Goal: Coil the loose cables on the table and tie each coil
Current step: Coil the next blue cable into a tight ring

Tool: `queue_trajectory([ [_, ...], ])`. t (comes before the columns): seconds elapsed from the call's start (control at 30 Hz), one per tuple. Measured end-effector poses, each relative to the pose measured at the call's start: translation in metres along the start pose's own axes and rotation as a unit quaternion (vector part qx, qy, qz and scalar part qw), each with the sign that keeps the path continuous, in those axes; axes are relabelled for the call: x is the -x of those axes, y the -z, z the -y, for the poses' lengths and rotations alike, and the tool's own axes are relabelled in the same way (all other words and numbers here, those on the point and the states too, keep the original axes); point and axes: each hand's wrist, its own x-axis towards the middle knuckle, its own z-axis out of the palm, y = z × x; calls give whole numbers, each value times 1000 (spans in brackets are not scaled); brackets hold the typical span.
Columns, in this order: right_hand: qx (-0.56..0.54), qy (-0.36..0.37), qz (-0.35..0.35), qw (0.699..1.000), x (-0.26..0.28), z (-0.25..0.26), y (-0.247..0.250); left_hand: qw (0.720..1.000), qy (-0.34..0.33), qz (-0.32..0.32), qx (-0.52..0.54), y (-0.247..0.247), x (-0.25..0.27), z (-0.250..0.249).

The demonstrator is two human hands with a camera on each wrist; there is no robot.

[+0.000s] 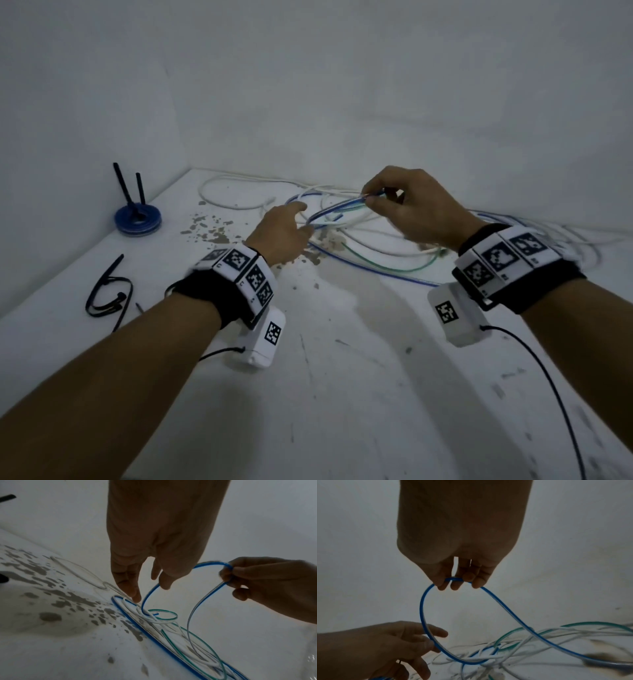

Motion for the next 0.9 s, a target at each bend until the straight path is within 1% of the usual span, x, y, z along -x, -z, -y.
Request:
queue_trajectory([
  [0.07,-33,-6,-36,999,14,0,13,999,-13,-24,45,-4,3,-4],
  [0.13,-40,-15,-58,997,26,-1,22,996,-33,-68,48,-6,9,-9],
  [0.17,-16,-20,-56,998,31,-2,25,992,-44,-108,36,-7,11,-11],
  [0.23,55,-37,-21,998,41,-5,26,981,-54,-187,15,-5,14,-18],
  [0.27,80,-50,2,996,45,-6,24,978,-50,-201,4,-3,16,-21],
  [0.33,105,-64,16,992,54,-7,17,981,-41,-185,-40,1,19,-27],
  [0.4,113,-67,-6,991,60,-6,9,979,-49,-180,-81,6,21,-30],
  [0.47,113,-69,-26,991,62,-1,6,975,-64,-196,-89,13,24,-33],
  [0.5,113,-70,-29,991,63,1,5,974,-67,-202,-75,15,24,-34],
  [0.53,109,-72,-31,991,63,3,4,975,-68,-205,-46,17,25,-37],
  [0.6,93,-81,-33,992,64,5,2,977,-57,-198,53,18,29,-43],
  [0.67,29,-97,-32,994,66,6,0,970,-19,-172,171,12,37,-51],
  [0.7,-40,-109,-36,993,69,8,-2,961,7,-156,229,8,41,-56],
  [0.77,-194,-119,-65,972,77,12,-7,929,54,-129,341,-1,52,-67],
  [0.8,-229,-113,-93,962,81,13,-10,911,73,-115,389,-6,58,-72],
  [0.83,-233,-103,-124,959,86,14,-13,897,87,-100,421,-11,63,-76],
  [0.9,-217,-79,-187,955,92,13,-20,889,93,-57,444,-19,73,-84],
])
